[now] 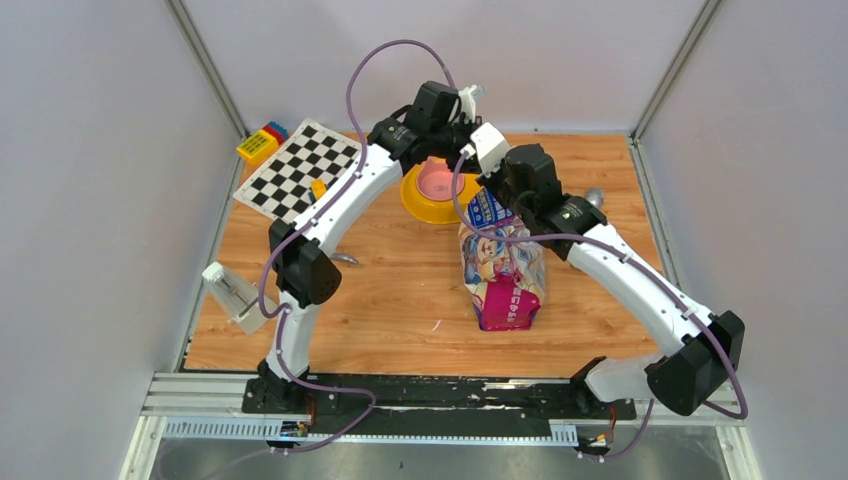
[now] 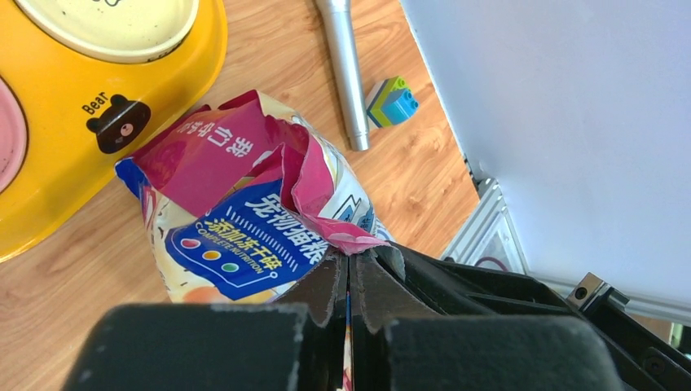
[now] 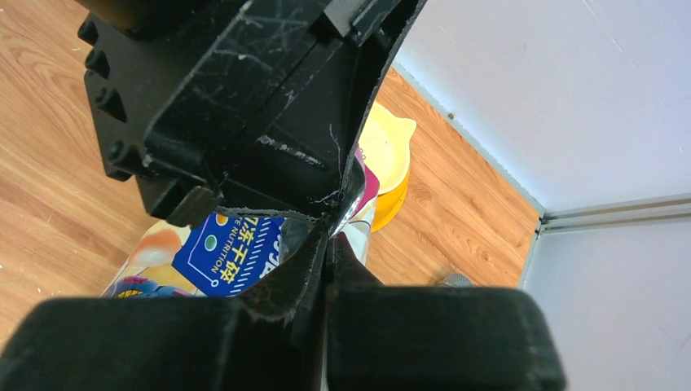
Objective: Serve the pet food
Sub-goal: Open the pet food bag at the center of the board.
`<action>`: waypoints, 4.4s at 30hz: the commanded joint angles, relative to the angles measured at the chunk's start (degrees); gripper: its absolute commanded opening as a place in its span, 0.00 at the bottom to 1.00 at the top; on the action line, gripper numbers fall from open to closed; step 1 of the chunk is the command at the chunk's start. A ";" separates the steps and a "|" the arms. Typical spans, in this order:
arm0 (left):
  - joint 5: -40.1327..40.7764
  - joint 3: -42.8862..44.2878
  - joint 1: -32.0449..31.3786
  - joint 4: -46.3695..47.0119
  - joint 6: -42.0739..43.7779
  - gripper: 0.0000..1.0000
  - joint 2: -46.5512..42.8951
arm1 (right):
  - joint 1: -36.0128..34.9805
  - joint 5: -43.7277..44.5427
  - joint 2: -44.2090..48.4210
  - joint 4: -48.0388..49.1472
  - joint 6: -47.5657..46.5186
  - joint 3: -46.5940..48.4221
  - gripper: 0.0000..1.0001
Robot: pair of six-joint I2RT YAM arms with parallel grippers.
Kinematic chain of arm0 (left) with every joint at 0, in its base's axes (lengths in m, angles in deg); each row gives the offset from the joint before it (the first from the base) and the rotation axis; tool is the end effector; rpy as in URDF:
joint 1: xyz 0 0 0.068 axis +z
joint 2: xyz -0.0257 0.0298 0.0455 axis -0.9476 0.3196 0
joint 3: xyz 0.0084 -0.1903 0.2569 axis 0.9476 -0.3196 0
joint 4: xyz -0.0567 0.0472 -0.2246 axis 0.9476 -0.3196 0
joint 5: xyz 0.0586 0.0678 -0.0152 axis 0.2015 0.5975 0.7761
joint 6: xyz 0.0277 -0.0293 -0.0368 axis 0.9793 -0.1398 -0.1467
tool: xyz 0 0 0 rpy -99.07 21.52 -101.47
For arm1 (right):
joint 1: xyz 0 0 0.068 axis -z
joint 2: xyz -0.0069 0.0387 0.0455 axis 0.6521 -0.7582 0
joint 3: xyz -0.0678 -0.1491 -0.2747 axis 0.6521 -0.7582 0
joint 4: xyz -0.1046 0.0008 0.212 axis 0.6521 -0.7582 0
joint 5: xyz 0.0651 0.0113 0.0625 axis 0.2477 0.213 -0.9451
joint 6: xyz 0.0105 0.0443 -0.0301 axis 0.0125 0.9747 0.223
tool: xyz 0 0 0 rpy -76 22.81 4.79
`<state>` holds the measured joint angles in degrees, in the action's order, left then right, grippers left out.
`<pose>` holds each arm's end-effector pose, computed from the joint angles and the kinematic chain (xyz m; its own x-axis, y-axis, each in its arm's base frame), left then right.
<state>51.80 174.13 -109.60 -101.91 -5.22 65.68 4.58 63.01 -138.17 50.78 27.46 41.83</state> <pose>0.3644 -0.3066 0.4198 -0.8286 -0.0125 -0.5597 0.4430 0.5964 -0.6693 0.2198 0.1478 0.4235 -0.1722 -0.6271 -0.7597 -0.4843 0.7255 -0.4891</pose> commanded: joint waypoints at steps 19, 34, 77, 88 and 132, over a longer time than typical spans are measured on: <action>-0.83 -9.87 -0.47 0.80 2.56 0.00 -2.73 | -0.88 5.48 1.70 14.47 -9.83 -3.53 0.00; -1.64 -10.49 -1.53 0.35 2.50 0.00 -4.07 | 0.17 5.10 1.13 17.21 -14.50 -5.12 0.00; -9.48 -16.34 -1.49 3.94 0.66 0.00 -10.22 | 3.53 1.55 -1.26 7.85 -51.12 -3.44 0.00; -7.45 -10.27 -0.34 4.49 0.43 0.00 -7.79 | 1.93 -15.07 1.73 -10.33 -25.48 2.18 0.00; 4.83 0.29 -2.78 0.53 2.83 0.35 0.51 | 1.26 -21.15 3.56 -9.07 -13.38 2.70 0.00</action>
<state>52.43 171.66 -111.11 -103.84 -3.90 64.02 8.27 49.04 -135.64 43.80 12.86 42.07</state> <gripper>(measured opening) 0.372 0.009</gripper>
